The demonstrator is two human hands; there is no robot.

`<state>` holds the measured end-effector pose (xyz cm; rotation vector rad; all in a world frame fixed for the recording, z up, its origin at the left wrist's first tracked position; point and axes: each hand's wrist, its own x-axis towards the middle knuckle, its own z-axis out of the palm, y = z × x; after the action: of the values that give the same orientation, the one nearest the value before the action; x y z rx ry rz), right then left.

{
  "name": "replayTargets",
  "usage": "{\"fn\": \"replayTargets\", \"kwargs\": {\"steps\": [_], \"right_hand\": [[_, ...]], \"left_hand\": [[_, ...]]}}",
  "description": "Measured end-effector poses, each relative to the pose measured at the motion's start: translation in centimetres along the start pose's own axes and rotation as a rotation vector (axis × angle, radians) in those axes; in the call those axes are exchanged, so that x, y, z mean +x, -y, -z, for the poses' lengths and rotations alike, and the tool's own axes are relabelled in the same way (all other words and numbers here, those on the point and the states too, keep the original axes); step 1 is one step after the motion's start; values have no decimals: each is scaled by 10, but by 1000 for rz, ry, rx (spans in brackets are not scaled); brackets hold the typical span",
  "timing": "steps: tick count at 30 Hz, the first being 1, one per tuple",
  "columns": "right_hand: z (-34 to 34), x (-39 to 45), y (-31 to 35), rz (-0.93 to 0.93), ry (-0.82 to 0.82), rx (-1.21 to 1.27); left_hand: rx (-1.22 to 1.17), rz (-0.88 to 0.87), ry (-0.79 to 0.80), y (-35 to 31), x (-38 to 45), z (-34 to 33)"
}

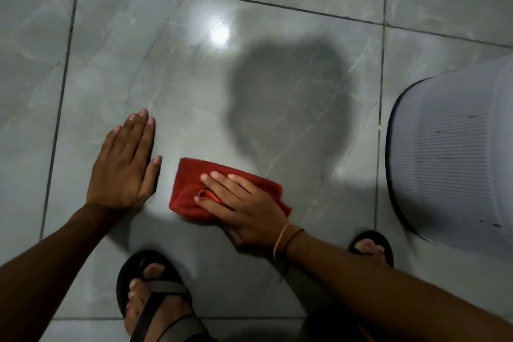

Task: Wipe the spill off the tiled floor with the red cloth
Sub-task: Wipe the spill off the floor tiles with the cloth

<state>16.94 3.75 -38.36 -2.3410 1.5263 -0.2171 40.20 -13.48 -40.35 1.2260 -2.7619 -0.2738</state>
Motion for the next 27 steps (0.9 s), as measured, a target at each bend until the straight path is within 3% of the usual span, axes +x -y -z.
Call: {"fn": "replayTargets", "kwargs": {"steps": [2,4,9,11,14,16,19,23,25,27], "right_hand": [[14,37,-28,109,-24,-22],[33,65,-69,45,-99,-35],[79,50,-176,-517,-267,-67],[78,24,-175,-622,-276,-49],[54,-9,-122,-683,-291,-37],[26,-34,-65,-514,-215,-22],[-11,-71,11,-34,25,25],[-8,-68,-15,368,160,49],[6,-57,-57,400,119,45],[32,-51,-107,194,24,-11]], "left_hand": [[14,7,-2,2,0,0],[23,1,2,1,-1,-1],[16,7,15,2,0,0],[13,8,24,2,-1,0],[11,6,18,2,-1,-1],[9,5,15,2,-1,-1],[7,-7,6,3,-1,-2],[3,-15,-9,3,-2,-1],[-3,4,8,1,-1,0],[-8,8,25,1,-1,2]]}}
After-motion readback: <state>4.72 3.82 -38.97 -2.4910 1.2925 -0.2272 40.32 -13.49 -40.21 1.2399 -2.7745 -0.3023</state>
